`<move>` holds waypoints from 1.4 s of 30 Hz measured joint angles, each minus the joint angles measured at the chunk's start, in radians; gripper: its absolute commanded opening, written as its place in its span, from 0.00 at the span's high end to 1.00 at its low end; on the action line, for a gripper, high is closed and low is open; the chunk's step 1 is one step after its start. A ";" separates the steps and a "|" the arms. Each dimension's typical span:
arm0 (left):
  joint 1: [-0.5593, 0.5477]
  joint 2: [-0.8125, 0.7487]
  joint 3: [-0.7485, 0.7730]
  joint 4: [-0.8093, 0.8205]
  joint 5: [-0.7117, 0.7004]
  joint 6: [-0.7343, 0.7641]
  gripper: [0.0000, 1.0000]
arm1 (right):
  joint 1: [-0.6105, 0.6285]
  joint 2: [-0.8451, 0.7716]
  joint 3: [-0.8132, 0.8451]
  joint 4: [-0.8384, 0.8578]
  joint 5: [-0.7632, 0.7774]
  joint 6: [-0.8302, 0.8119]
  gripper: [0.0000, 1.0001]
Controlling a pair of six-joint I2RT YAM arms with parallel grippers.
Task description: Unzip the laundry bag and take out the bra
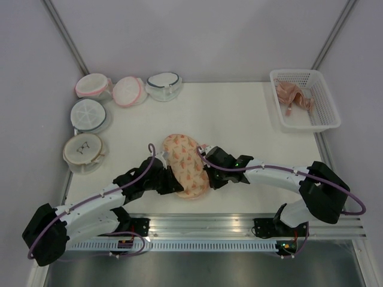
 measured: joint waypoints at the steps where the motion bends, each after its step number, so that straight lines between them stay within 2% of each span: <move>1: 0.000 0.017 0.011 0.004 0.003 0.015 0.58 | 0.000 -0.002 -0.001 -0.003 0.002 -0.001 1.00; 3: 0.000 0.064 0.035 0.023 0.008 0.051 0.19 | -0.001 -0.010 -0.003 -0.003 0.013 -0.003 0.99; 6: 0.000 0.156 0.079 0.075 0.006 0.068 0.08 | -0.007 -0.035 -0.008 -0.003 0.043 -0.002 1.00; 12: 0.026 0.500 0.340 0.155 -0.031 0.071 0.05 | -0.013 -0.082 -0.009 -0.007 0.119 0.031 1.00; 14: 0.034 0.571 0.406 0.179 -0.057 0.064 0.04 | -0.013 -0.089 -0.009 -0.014 0.140 0.051 0.99; 20: 0.054 0.598 0.433 0.152 -0.159 -0.027 0.02 | -0.014 -0.117 -0.019 -0.016 0.225 0.119 1.00; 24: 0.080 0.517 0.369 0.083 -0.236 -0.101 0.02 | -0.027 -0.147 -0.037 -0.014 0.271 0.153 0.99; 30: 0.095 0.232 0.208 0.005 -0.309 -0.243 0.00 | -0.043 -0.149 -0.045 0.033 0.267 0.172 1.00; 35: 0.095 0.051 0.002 0.114 -0.251 -0.406 0.00 | -0.045 -0.131 -0.049 0.177 0.048 0.152 1.00; 39: 0.095 0.019 -0.153 0.254 -0.174 -0.549 0.00 | -0.045 -0.071 -0.049 0.290 -0.121 0.150 1.00; 42: 0.095 0.004 -0.173 0.296 -0.155 -0.623 0.00 | -0.045 -0.043 -0.049 0.341 -0.207 0.150 0.99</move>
